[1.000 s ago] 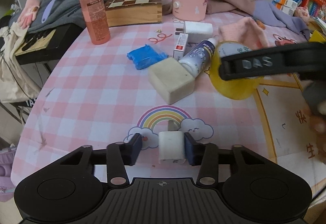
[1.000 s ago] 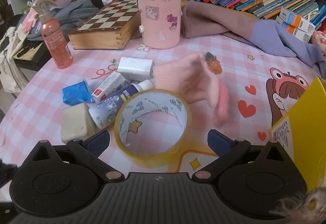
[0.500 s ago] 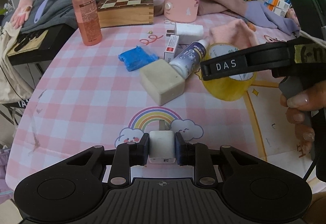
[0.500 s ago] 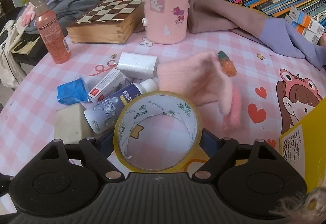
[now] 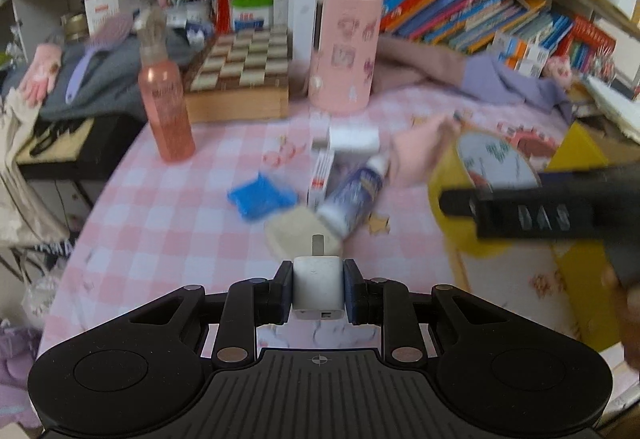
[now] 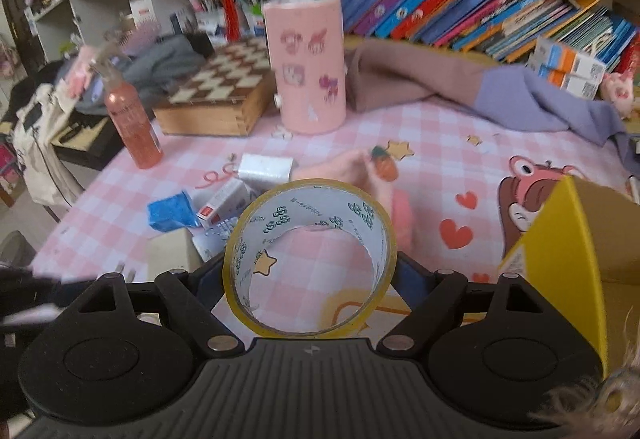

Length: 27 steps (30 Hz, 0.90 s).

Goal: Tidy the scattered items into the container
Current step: 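Grasp the white USB charger with the left tool while the right tool grasps the yellow tape roll, then carry the charger in the left tool while the right tool carries the tape toward the yellow box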

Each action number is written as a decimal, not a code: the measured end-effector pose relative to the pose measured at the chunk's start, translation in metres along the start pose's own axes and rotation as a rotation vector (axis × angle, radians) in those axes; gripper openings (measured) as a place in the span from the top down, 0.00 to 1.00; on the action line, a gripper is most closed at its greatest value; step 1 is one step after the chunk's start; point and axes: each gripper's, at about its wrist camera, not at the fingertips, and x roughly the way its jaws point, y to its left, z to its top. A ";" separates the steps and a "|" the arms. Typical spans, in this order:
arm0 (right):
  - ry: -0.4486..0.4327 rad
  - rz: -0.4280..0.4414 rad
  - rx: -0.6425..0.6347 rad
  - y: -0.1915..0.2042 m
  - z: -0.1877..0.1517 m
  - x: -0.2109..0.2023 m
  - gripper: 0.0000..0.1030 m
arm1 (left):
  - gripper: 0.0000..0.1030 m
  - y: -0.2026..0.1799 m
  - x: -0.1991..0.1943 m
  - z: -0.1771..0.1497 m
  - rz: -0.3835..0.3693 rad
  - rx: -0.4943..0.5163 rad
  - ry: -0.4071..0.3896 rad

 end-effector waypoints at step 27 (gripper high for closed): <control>-0.097 -0.022 -0.015 0.027 -0.037 -0.077 0.19 | 0.77 -0.009 -0.071 -0.030 -0.044 0.042 -0.124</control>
